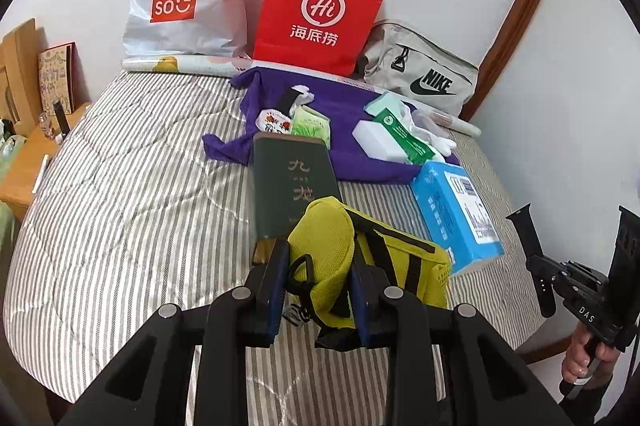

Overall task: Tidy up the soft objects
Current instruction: 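Carry the yellow pouch with the left gripper over the purple cloth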

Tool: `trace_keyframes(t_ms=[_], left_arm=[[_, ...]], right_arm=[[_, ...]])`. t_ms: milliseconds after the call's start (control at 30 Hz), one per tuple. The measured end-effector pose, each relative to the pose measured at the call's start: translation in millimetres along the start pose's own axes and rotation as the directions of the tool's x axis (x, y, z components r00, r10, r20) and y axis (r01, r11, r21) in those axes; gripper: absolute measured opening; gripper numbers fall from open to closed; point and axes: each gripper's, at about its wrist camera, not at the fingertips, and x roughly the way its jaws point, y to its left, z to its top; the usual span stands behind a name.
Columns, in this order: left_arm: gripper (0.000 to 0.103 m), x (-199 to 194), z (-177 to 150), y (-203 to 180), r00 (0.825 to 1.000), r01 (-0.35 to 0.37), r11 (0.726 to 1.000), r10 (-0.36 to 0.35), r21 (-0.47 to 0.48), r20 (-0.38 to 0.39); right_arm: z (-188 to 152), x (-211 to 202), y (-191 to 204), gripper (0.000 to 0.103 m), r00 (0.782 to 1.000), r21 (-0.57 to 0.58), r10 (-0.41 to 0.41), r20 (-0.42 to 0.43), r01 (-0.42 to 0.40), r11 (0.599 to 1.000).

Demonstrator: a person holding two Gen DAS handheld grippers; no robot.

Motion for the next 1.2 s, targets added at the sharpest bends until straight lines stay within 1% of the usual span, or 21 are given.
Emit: trace_keyframes(t_ms=[233, 567, 733, 867, 967, 1200], left_arm=[[0.026, 4.2, 23.7, 1.8, 1.000, 0.012, 1.000, -0.012, -0.004, 0.009], [0.027, 18.7, 59.0, 9.6, 1.000, -0.003, 1.000, 0.003, -0.020, 0.018], [0.027, 35.5, 78.5, 15.9, 1.000, -0.019, 0.999, 0.019, -0.035, 0.010], [0.027, 51.3, 96.8, 22.1, 0.999, -0.033, 0.998, 0.033, -0.049, 0.008], [0.027, 66.0, 110.0, 26.0, 1.000, -0.025, 0.998, 0.025, -0.066, -0.002], [0.027, 96.6, 137.0, 24.6, 1.000, -0.017, 0.998, 0.016, -0.065, -0.027]], right_arm=[[27.4, 9.2, -1.8, 0.003, 1.000, -0.022, -0.008, 0.008, 0.008, 1.000], [67.8, 36.6, -8.6, 0.003, 1.000, -0.041, -0.006, 0.011, 0.006, 0.999], [95.4, 59.2, -15.7, 0.003, 1.000, -0.052, -0.007, 0.005, 0.008, 0.999], [115.5, 79.0, -24.0, 0.003, 1.000, -0.038, -0.008, -0.005, 0.008, 0.999], [129.4, 93.6, -28.7, 0.003, 1.000, -0.032, -0.012, -0.007, 0.012, 0.999], [154.1, 121.9, -38.8, 0.003, 1.000, -0.020, -0.007, -0.017, 0.007, 1.000]])
